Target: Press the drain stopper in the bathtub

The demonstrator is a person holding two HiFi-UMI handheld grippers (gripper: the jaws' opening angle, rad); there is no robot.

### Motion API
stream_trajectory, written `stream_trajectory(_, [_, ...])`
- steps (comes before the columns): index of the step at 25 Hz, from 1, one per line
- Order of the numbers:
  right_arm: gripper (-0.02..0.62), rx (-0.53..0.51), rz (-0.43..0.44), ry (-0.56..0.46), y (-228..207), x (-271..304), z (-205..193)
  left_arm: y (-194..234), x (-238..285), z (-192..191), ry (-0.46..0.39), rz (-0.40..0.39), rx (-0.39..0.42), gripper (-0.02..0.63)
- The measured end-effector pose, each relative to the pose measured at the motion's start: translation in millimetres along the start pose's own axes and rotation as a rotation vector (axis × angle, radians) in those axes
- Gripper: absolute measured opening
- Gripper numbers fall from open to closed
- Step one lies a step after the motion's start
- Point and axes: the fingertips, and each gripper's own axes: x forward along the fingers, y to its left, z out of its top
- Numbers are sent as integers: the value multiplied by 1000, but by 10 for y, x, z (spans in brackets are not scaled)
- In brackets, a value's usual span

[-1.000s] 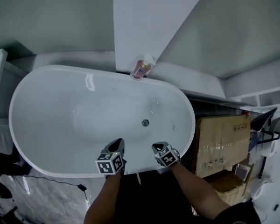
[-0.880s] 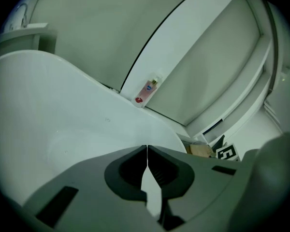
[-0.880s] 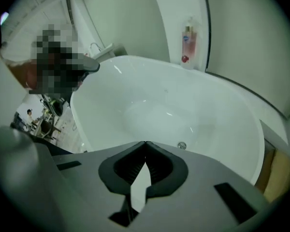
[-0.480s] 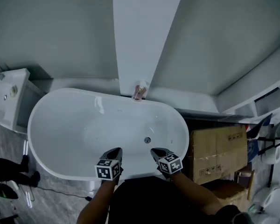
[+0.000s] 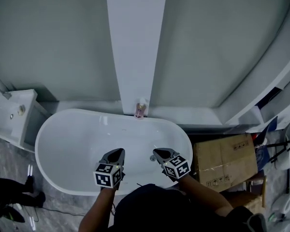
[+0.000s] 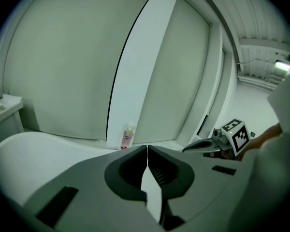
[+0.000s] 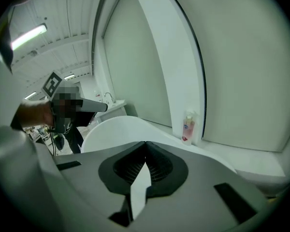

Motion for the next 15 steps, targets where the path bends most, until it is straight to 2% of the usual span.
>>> stream_trajectory(3, [15, -20, -28, -34, -73, -177, 176, -72, -125, 112, -21, -1, 43, 20])
stream_trajectory(7, [15, -30, -65, -93, -132, -371, 430, -32, -242, 318, -65, 32, 55, 20])
stream_trajectory(12, [15, -34, -57, -175, -64, -540, 765, 14, -382, 645, -154, 72, 45, 20])
stream_trajectory(15, [15, -38, -53, -243, -20, -645, 1001, -44, -433, 793, -180, 66, 81, 20])
